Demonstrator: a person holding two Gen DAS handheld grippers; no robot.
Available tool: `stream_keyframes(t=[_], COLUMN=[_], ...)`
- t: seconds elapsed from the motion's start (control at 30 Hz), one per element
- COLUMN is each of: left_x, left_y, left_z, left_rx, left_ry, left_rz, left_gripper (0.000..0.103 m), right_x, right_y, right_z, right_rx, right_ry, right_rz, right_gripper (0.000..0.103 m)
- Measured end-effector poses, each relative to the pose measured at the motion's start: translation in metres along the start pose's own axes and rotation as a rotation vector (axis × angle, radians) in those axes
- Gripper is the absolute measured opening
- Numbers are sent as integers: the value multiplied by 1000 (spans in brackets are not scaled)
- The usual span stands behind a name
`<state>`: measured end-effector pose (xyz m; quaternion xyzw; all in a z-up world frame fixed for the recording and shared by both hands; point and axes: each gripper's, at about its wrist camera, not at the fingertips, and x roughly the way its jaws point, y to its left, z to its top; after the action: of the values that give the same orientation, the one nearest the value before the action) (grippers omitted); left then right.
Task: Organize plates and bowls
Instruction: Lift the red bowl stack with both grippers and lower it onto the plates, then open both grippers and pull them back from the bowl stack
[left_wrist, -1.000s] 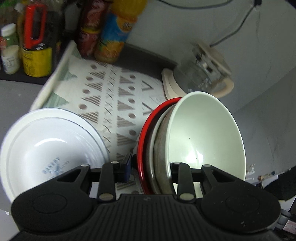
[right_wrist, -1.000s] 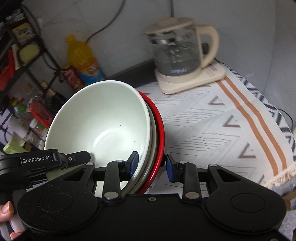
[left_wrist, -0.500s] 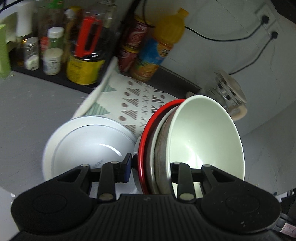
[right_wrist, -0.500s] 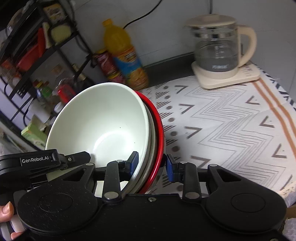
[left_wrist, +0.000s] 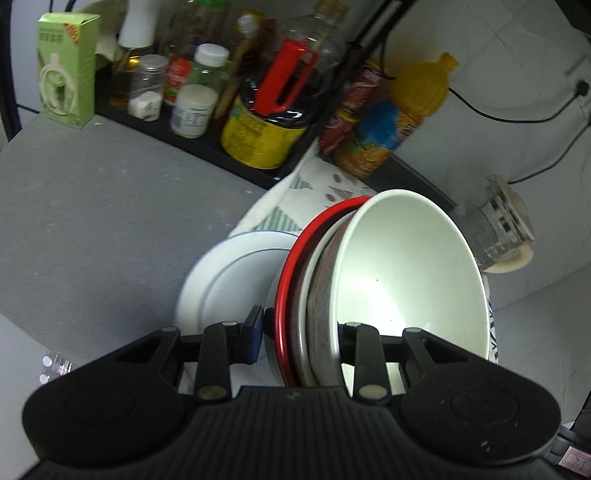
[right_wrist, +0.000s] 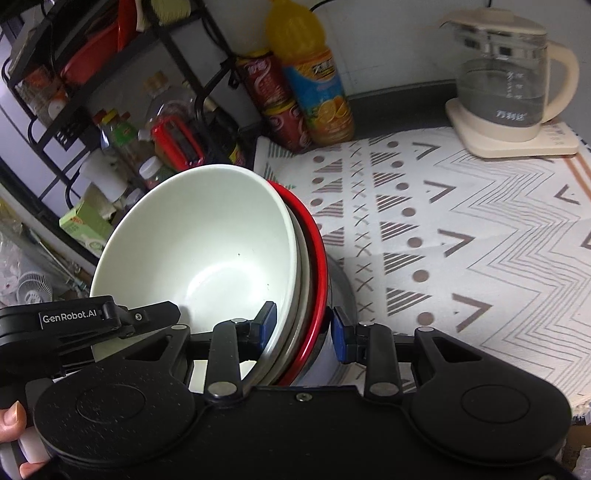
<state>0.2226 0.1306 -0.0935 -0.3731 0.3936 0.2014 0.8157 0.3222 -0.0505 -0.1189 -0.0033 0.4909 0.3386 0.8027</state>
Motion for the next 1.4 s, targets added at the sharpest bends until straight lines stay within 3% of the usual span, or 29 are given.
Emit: stream_keyframes(t=[0.33, 0.9, 1.03, 1.13, 1.2, 1.33, 1.4], left_x=[21, 44, 46, 43, 38, 26, 18], left_y=[24, 28, 29, 28, 25, 21, 19], left_z=[0, -1, 0, 1, 3, 7, 6], left_rx=[-47, -62, -61, -52, -37, -28, -24], left_ry=[38, 73, 77, 63, 53, 23, 3], left_rz=[43, 58, 52, 40, 42, 57, 58], left_gripper=[29, 29, 29, 33, 37, 63, 71], right_x=[26, 44, 42, 31, 21, -4, -18], right_y=[4, -9, -7, -4, -4, -8, -12], right_z=[-7, -9, -7, -5, -2, 1, -1], right_rx=[1, 59, 64, 45, 34, 37, 50], right_ry=[62, 94, 80, 41, 17, -39, -64], right_rz=[-17, -18, -13, -8, -24, -55, -64], right_gripper=[31, 33, 40, 58, 65, 89, 94])
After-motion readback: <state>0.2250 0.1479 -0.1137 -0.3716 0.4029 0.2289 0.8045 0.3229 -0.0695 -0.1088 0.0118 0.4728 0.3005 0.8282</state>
